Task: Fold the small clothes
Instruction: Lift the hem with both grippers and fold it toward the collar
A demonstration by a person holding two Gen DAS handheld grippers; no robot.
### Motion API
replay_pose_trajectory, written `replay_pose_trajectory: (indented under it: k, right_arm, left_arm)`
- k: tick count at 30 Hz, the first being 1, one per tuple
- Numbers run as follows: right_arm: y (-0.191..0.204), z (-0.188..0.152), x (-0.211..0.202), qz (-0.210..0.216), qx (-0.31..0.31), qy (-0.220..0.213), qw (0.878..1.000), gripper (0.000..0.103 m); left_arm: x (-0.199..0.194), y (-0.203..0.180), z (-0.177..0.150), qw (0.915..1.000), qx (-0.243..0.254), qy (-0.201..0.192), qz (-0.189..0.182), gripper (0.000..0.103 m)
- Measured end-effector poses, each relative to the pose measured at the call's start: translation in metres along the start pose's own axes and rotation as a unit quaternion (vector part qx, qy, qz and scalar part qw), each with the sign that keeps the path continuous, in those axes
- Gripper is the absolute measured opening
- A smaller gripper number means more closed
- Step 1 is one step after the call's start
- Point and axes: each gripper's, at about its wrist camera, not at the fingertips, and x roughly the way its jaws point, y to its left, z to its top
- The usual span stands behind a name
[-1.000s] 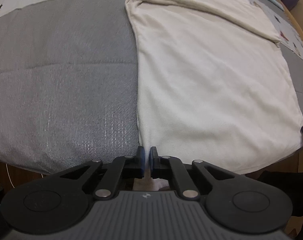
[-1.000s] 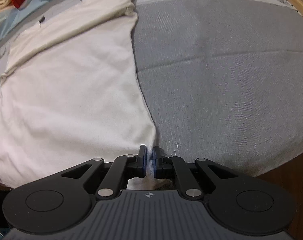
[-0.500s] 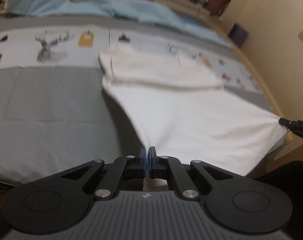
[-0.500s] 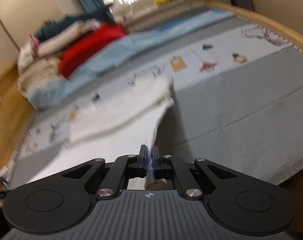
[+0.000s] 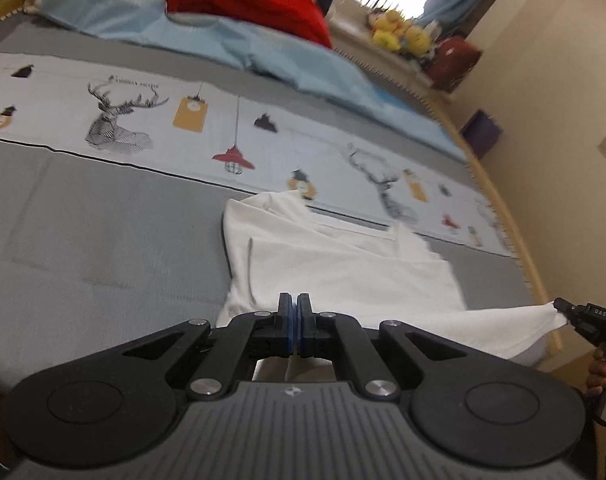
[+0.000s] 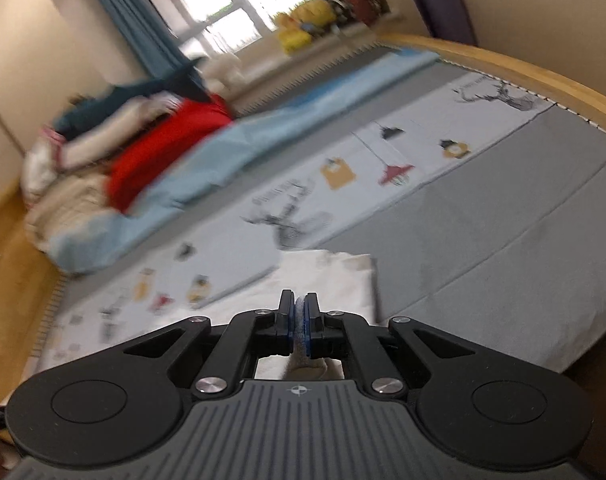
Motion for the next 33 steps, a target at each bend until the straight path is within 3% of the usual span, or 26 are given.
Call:
replay_pose_trajectory:
  k: [6, 10, 11, 14, 17, 20, 22, 26, 30, 33]
  right_arm:
    - [0.0, 0.025, 0.12, -0.064, 0.002, 0.052, 0.997, 0.004]
    - [-0.004, 0.022, 0.168, -0.092, 0.014, 0.078, 0.993, 0.006]
    - [-0.006, 0.025, 0.172, -0.107, 0.025, 0.071, 0.991, 0.008]
    - [-0.013, 0.034, 0.161, -0.087, 0.042, 0.029, 0.995, 0.01]
    - [-0.02, 0.035, 0.15, -0.087, 0.025, 0.017, 0.996, 0.01]
    - [-0.03, 0.025, 0.153, -0.081, -0.002, 0.055, 0.995, 0.01]
    - [-0.032, 0.014, 0.159, -0.069, -0.031, 0.088, 0.993, 0.01]
    - [-0.023, -0.002, 0.167, -0.066, -0.1, 0.127, 0.985, 0.011]
    - [-0.016, -0.011, 0.178, -0.061, -0.128, 0.152, 0.978, 0.022]
    - [-0.011, -0.014, 0.191, -0.069, -0.143, 0.164, 0.974, 0.022]
  left_arm:
    - [0.12, 0.015, 0.046, 0.9982, 0.013, 0.035, 0.046, 0.001]
    - [0.162, 0.036, 0.052, 0.9962, -0.023, 0.065, 0.054, 0.001]
    - [0.16, 0.04, 0.054, 0.9969, -0.031, 0.055, 0.047, 0.002]
    - [0.146, 0.057, 0.059, 0.998, -0.052, 0.021, 0.029, 0.004]
    - [0.141, 0.073, 0.056, 0.9967, -0.069, 0.028, 0.031, 0.005]
    - [0.149, 0.071, 0.045, 0.9958, -0.031, 0.066, 0.056, 0.014]
    - [0.155, 0.062, 0.036, 0.9942, 0.005, 0.085, 0.066, 0.015]
    - [0.163, 0.05, 0.031, 0.9935, 0.034, 0.092, 0.059, 0.034]
    - [0.179, 0.035, 0.033, 0.9925, 0.04, 0.097, 0.063, 0.037]
    - [0.194, 0.022, 0.038, 0.9912, 0.054, 0.099, 0.069, 0.037]
